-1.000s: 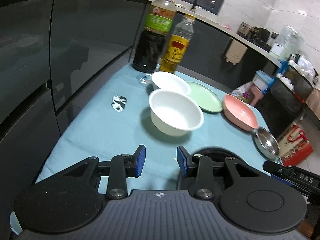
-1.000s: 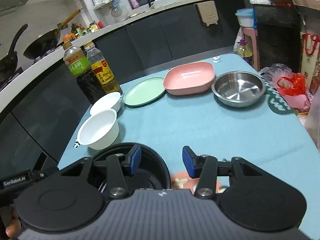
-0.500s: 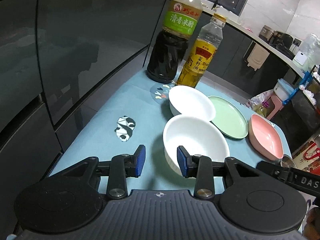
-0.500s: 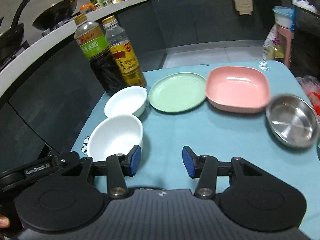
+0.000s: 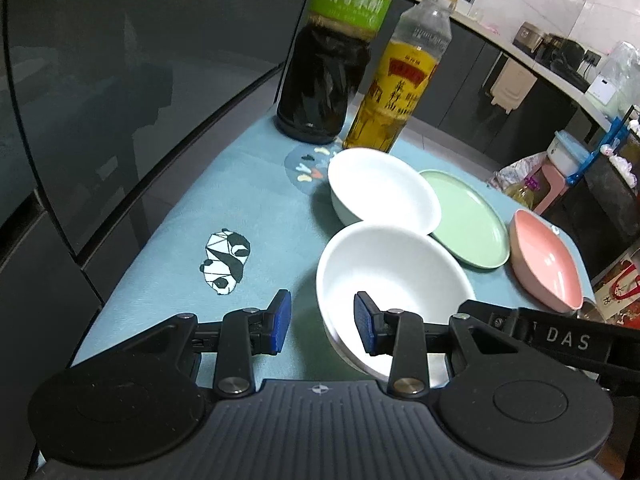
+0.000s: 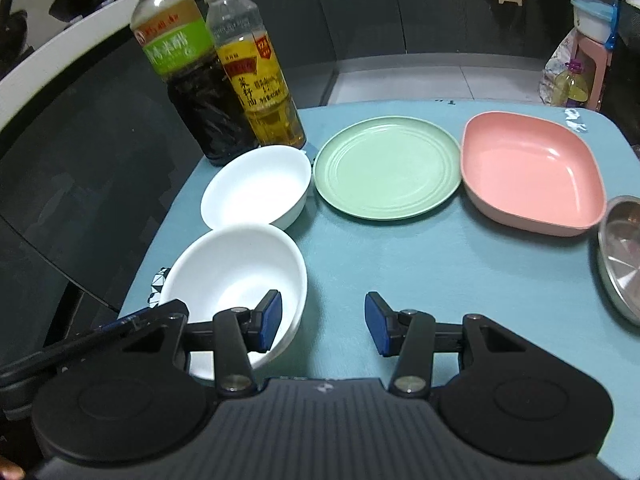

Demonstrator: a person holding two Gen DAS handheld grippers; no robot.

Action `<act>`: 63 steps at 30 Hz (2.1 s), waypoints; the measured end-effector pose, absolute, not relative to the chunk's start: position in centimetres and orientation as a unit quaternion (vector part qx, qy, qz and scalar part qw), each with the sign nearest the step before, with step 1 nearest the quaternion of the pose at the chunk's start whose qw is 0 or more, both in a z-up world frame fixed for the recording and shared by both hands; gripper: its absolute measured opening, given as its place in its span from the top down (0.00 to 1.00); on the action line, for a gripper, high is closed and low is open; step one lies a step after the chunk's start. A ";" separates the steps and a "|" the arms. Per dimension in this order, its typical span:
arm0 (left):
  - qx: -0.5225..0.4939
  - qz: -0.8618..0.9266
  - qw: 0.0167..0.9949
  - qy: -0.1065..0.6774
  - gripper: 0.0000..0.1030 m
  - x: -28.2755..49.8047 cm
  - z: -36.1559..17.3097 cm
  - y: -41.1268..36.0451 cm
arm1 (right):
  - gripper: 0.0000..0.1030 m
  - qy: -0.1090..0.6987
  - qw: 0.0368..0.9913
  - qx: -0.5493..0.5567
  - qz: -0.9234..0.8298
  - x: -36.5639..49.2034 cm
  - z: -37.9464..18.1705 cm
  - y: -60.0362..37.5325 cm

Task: Organize plates and bowls
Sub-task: 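Grasp the rim of the large white bowl with the left gripper, then lift the white bowl and carry it over the black bowl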

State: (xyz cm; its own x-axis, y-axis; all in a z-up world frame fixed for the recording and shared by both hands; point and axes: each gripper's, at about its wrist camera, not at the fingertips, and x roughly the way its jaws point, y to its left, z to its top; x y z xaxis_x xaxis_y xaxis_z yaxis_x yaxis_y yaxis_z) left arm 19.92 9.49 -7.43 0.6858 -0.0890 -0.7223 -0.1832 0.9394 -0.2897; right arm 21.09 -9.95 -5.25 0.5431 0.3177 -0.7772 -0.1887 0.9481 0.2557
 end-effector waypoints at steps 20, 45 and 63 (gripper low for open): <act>-0.132 -0.022 0.914 0.382 0.88 20.0 -7.9 8.4 | 1.00 0.476 0.862 0.048 0.167 23.0 -7.0 -8.1; -0.108 -0.066 0.943 0.307 0.87 12.8 -1.7 4.5 | 0.98 0.404 0.895 0.086 0.169 15.4 -1.0 -12.6; -0.089 -0.096 0.945 0.300 0.87 5.5 -1.2 2.6 | 0.98 0.395 0.899 0.108 0.157 8.1 -1.1 -15.0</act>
